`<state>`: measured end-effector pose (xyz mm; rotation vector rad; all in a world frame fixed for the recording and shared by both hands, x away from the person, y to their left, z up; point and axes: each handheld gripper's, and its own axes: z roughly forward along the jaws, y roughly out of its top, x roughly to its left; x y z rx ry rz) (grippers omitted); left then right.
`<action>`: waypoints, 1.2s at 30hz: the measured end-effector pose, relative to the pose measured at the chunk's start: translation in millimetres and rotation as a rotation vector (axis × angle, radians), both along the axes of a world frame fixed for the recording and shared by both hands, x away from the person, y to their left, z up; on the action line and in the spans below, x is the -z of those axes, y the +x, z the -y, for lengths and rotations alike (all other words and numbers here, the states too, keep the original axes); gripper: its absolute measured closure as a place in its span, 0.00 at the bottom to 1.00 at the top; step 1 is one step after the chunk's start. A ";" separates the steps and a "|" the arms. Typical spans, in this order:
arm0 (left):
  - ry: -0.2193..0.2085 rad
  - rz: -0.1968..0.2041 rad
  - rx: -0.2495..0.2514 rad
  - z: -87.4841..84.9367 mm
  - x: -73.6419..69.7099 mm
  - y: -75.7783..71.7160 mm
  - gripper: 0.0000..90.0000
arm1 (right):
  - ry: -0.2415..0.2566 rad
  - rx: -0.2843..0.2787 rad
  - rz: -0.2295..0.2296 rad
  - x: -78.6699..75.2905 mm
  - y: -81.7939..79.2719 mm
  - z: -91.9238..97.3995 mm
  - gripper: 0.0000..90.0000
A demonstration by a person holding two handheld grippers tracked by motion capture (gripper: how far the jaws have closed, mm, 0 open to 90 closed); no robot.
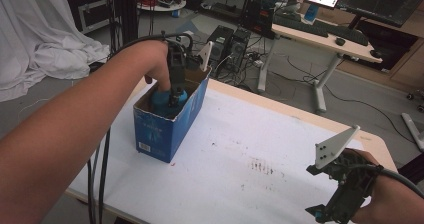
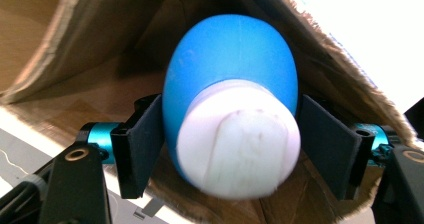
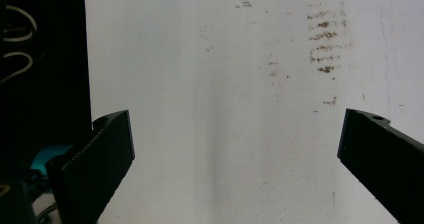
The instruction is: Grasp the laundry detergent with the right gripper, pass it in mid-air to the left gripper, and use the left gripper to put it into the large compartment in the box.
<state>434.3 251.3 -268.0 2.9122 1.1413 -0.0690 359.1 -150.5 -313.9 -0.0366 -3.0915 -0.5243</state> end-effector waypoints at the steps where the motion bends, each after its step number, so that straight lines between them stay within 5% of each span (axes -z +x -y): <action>1: -0.003 0.000 0.002 -0.2 -2.4 -0.4 0.29 | 0.000 0.001 0.000 -0.3 0.1 0.3 0.01; 17: -0.026 0.039 0.038 7.3 -52.9 -14.1 0.17 | -0.022 0.011 0.009 -9.3 9.3 5.0 0.01; 27: -0.035 0.045 0.235 42.8 -77.4 -32.1 0.11 | -0.045 0.018 0.004 -22.2 20.3 10.5 0.01; 36: -0.017 0.025 0.408 87.2 -69.5 -44.2 0.08 | -0.137 0.026 0.015 -24.9 30.9 9.7 0.01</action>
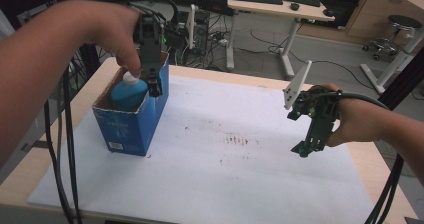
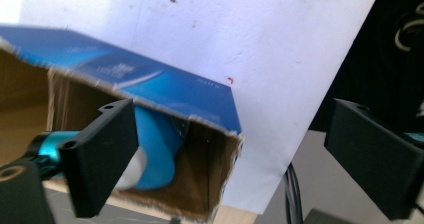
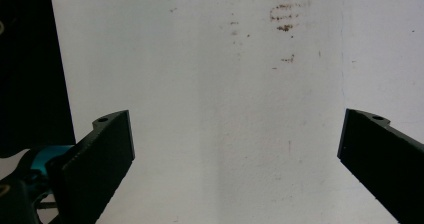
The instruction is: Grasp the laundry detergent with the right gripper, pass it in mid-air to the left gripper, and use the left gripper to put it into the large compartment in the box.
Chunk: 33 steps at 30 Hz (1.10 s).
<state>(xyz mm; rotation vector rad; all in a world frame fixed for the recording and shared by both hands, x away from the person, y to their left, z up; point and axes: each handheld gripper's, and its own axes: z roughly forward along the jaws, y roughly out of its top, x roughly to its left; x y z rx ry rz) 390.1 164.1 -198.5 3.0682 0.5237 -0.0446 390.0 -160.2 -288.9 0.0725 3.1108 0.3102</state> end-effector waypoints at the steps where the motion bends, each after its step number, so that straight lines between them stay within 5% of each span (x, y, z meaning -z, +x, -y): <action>1: -0.002 -0.003 0.014 4.8 1.8 -1.4 0.07 | 0.000 0.002 0.001 0.4 1.1 -0.2 0.01; 17: 0.029 -0.007 0.160 46.5 40.3 -1.0 0.02 | -0.060 -0.011 0.009 -6.0 8.8 -0.2 0.01; 23: 0.028 -0.045 0.192 51.7 66.8 0.5 0.02 | -0.080 -0.024 0.008 -1.7 10.7 -2.9 0.01; 33: 0.007 -0.062 0.169 47.4 78.6 8.2 0.02 | -0.093 -0.032 0.007 1.4 12.1 -6.1 0.01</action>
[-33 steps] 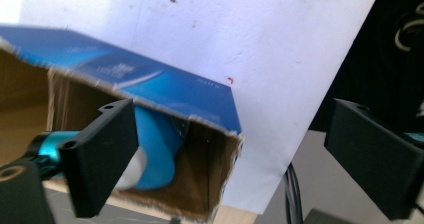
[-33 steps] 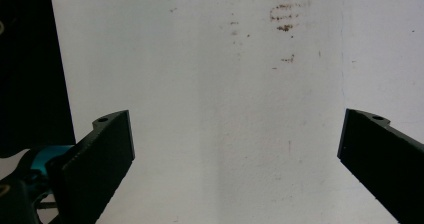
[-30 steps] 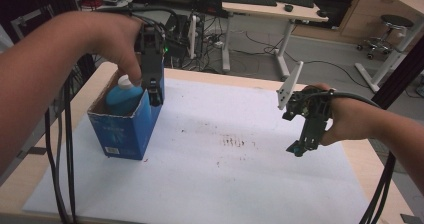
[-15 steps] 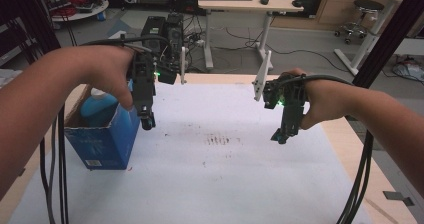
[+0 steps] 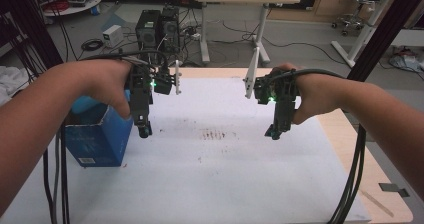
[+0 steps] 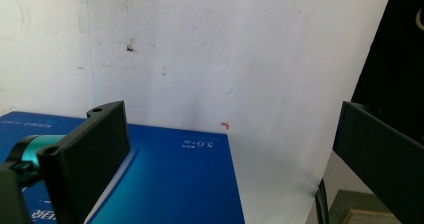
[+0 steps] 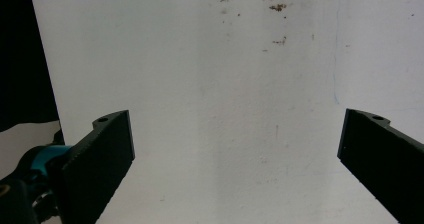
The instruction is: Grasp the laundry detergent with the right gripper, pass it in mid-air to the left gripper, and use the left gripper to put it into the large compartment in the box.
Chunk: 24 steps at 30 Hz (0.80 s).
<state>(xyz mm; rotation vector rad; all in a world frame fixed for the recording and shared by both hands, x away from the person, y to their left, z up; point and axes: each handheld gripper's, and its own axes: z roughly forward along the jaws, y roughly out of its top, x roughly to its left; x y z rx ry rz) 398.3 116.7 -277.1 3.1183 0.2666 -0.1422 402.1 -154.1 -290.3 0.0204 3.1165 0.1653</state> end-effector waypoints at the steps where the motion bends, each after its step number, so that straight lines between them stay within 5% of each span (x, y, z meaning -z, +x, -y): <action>1: -0.001 0.006 0.007 -0.3 -1.3 0.8 0.02 | 0.002 0.001 -0.001 -0.3 0.4 0.4 0.01; 24: -0.020 0.027 -0.029 -1.3 -7.4 9.7 0.02 | 0.014 0.021 0.013 -3.4 1.4 9.8 0.01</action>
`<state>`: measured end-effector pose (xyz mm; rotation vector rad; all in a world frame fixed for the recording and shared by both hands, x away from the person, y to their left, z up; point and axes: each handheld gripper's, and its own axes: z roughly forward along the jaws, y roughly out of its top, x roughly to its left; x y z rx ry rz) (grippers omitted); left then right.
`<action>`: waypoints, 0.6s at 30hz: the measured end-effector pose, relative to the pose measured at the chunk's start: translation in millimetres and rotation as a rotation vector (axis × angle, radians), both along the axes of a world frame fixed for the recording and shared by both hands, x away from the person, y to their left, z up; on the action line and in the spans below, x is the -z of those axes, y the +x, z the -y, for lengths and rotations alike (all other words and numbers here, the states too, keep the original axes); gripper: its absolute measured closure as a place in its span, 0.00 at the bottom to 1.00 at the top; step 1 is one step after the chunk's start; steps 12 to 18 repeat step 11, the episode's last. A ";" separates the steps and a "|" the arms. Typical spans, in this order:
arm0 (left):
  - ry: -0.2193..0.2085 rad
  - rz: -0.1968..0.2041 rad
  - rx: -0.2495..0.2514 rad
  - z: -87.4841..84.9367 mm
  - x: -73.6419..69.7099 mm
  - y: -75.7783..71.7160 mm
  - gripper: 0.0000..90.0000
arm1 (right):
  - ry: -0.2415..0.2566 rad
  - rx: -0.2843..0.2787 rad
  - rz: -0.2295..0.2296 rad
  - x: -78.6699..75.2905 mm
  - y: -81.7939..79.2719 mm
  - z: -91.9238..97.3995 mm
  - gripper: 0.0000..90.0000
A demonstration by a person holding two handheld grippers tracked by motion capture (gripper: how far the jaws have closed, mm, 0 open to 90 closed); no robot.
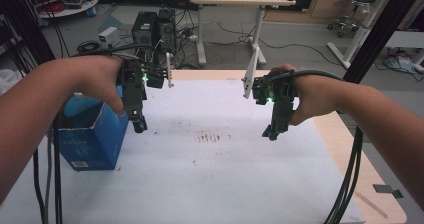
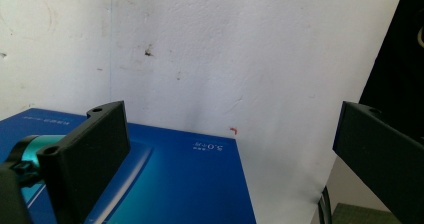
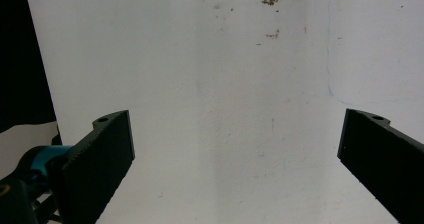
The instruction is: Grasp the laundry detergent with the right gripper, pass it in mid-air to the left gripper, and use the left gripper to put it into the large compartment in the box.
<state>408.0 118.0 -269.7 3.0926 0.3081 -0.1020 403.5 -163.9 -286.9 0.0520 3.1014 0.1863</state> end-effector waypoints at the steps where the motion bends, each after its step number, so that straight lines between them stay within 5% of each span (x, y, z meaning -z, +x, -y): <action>1: 0.000 -0.003 0.003 0.3 0.1 -0.2 0.02 | 0.002 -0.004 -0.002 0.2 0.2 -0.3 0.01; 18: 0.009 0.006 0.008 3.6 0.6 -2.8 0.02 | 0.015 0.002 0.004 0.5 -1.8 -0.3 0.01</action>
